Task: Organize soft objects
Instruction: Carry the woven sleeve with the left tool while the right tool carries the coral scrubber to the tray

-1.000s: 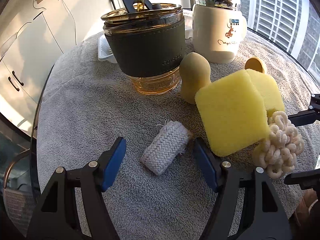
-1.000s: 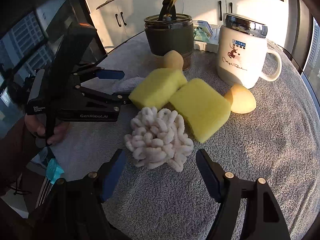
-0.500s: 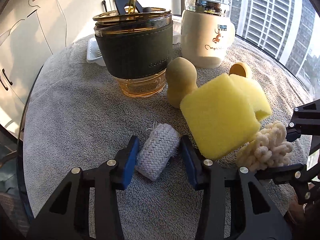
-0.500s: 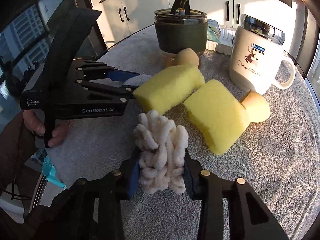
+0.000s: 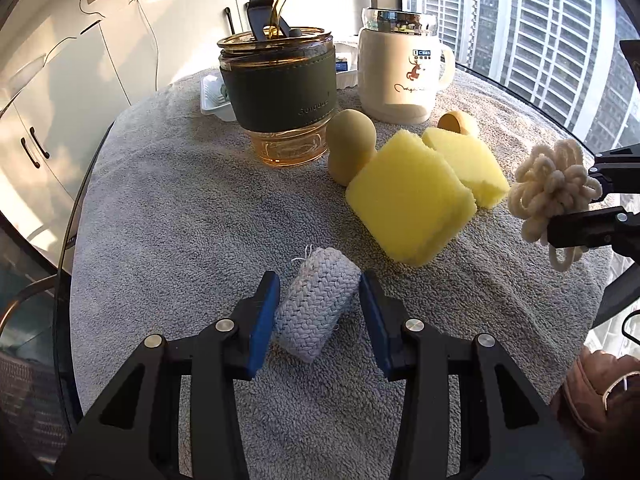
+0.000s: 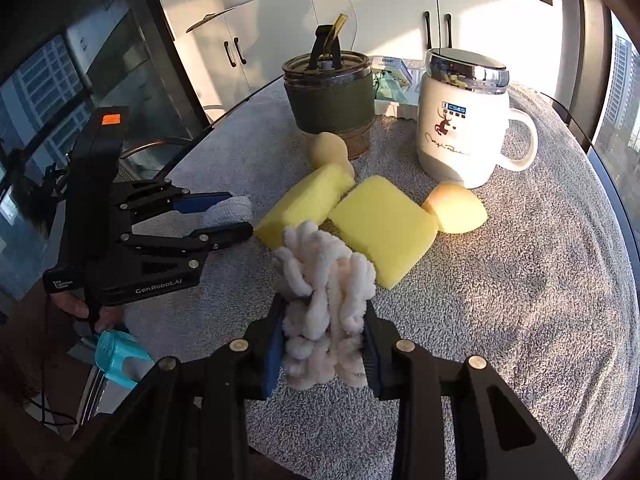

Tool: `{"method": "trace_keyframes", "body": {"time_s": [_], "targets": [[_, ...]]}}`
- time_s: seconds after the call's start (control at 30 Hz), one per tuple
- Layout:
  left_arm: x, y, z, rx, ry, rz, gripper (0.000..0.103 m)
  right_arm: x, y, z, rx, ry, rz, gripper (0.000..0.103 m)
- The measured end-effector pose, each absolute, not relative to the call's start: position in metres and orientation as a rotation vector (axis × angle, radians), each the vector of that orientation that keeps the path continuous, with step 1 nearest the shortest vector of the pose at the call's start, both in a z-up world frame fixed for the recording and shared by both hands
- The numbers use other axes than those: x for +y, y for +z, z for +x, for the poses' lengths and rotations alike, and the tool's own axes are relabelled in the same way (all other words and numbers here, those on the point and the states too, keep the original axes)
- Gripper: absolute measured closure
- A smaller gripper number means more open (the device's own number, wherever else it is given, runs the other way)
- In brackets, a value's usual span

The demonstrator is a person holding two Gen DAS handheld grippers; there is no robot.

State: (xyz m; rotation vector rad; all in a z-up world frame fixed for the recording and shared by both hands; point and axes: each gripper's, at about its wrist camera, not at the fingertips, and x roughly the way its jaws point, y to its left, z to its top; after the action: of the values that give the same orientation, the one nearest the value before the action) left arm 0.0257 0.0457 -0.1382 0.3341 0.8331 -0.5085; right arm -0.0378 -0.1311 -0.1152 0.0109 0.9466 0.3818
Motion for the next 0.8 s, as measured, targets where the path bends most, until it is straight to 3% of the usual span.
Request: {"method": "trace_keyframes", "body": {"time_s": [0.43,0.8], "targets": [[0.086,-0.119,0.059,0.804,-0.376,0.222,0.064,-0.217,-0.104,-0.027,0.918,0.125,0.047,0.067],[0.123,-0.116,0.123,0.805,-0.234,0.149,0.064,-0.293,-0.108,0.034,0.942,-0.044,0.108,0.067]]}}
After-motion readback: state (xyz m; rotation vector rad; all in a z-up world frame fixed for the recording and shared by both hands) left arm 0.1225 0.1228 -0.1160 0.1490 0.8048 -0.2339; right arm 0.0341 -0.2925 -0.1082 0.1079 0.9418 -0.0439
